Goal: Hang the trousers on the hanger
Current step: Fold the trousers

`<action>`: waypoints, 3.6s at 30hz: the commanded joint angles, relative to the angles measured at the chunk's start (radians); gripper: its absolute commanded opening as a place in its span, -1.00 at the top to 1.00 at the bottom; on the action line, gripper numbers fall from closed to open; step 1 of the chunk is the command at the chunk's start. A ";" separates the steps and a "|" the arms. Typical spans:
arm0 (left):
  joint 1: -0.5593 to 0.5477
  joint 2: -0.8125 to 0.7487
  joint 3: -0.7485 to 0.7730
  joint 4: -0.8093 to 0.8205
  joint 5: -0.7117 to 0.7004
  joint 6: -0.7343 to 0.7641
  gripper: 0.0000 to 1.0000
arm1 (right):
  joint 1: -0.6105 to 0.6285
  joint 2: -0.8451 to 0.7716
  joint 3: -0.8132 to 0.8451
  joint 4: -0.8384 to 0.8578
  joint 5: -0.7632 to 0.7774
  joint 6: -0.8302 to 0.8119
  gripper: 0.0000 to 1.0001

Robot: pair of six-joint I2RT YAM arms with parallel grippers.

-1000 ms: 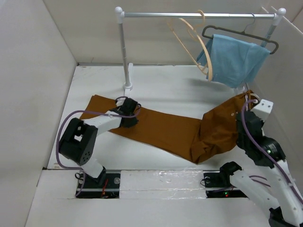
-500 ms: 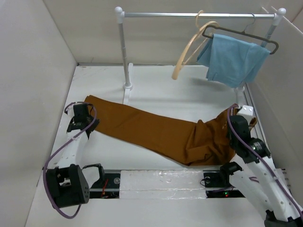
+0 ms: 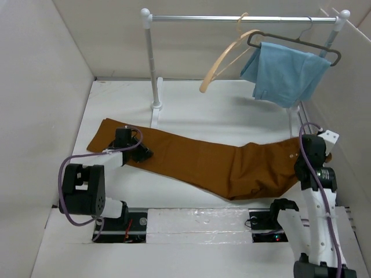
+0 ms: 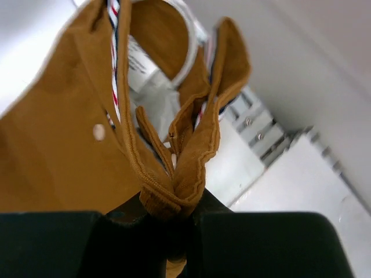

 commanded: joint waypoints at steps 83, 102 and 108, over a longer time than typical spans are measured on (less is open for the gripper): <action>-0.584 0.283 0.418 0.127 0.294 0.057 0.97 | -0.518 0.411 -0.113 0.289 -0.599 -0.305 1.00; -0.633 0.053 0.314 0.027 0.103 0.195 1.00 | -0.733 0.166 -0.070 -0.002 -0.556 -0.163 -0.68; -0.633 0.053 0.285 0.052 0.139 0.175 1.00 | -0.831 0.298 -0.126 0.074 -0.607 -0.208 -0.99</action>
